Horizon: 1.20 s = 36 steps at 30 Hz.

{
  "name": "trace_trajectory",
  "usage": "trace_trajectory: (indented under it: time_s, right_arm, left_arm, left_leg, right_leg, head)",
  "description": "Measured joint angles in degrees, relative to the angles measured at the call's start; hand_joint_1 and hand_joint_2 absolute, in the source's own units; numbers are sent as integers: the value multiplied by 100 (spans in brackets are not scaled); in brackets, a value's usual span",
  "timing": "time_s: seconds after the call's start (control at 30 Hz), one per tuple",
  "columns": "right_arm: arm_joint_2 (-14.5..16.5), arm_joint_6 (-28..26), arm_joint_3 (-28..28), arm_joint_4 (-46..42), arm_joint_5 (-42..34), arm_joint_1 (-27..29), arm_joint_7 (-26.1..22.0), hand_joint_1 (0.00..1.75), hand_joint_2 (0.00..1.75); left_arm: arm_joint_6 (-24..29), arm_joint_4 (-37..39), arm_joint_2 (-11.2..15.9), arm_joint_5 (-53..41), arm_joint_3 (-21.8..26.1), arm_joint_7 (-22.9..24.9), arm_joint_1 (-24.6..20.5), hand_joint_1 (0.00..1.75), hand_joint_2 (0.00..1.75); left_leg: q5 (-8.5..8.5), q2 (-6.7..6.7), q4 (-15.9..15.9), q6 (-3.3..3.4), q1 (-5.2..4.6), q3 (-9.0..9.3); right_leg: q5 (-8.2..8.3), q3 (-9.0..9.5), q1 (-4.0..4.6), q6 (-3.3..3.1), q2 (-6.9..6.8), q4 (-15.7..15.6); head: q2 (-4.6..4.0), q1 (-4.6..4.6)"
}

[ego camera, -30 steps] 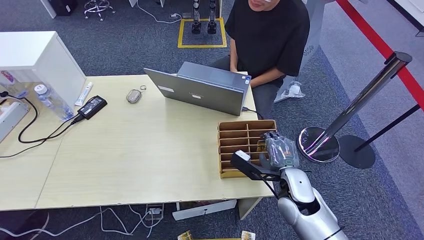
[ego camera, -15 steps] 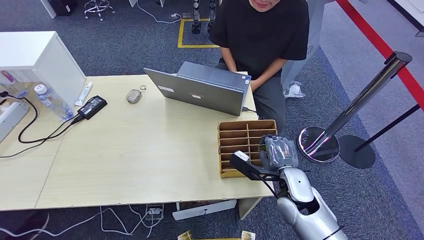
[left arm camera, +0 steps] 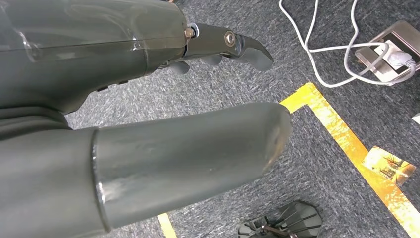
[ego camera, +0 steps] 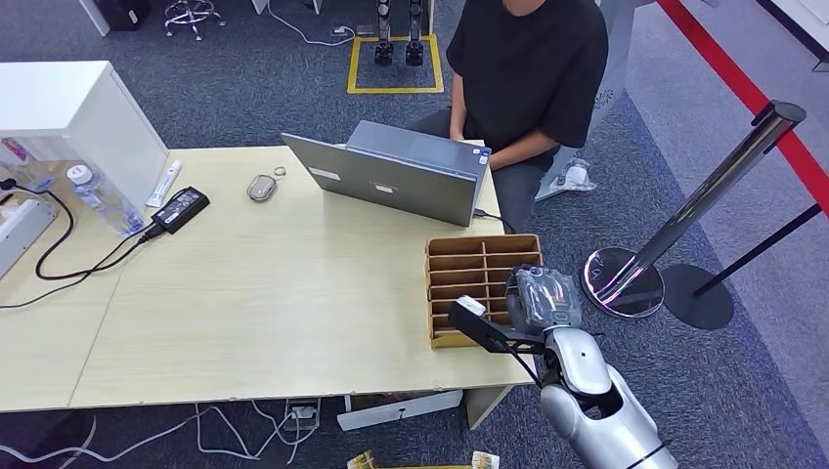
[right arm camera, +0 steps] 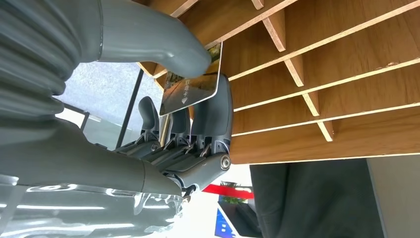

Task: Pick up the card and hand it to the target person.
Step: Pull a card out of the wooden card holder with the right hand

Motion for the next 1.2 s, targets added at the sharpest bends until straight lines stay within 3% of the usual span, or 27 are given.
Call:
trace_trajectory:
  time_s: [0.17,0.5,1.2]
  right_arm:
    - [1,1,0,4,3,-7,-6,133,175]
    - [21,36,3,2,38,-71,-37,144,175]
    - [24,44,70,-7,86,-135,-43,145,175]
  left_arm:
    - [2,0,0,0,0,-2,0,0,0]
    - [2,0,0,-6,0,-28,0,0,0]
    - [2,0,0,-8,0,-50,0,0,0]
  left_leg:
    - [0,0,0,0,0,0]
    - [0,0,0,0,0,0]
    - [0,0,0,0,0,1]
  right_leg:
    - [0,0,0,0,0,0]
    - [0,0,0,0,0,0]
    - [0,0,0,0,0,0]
  head:
    - [0,0]
    - [0,0]
    - [1,0]
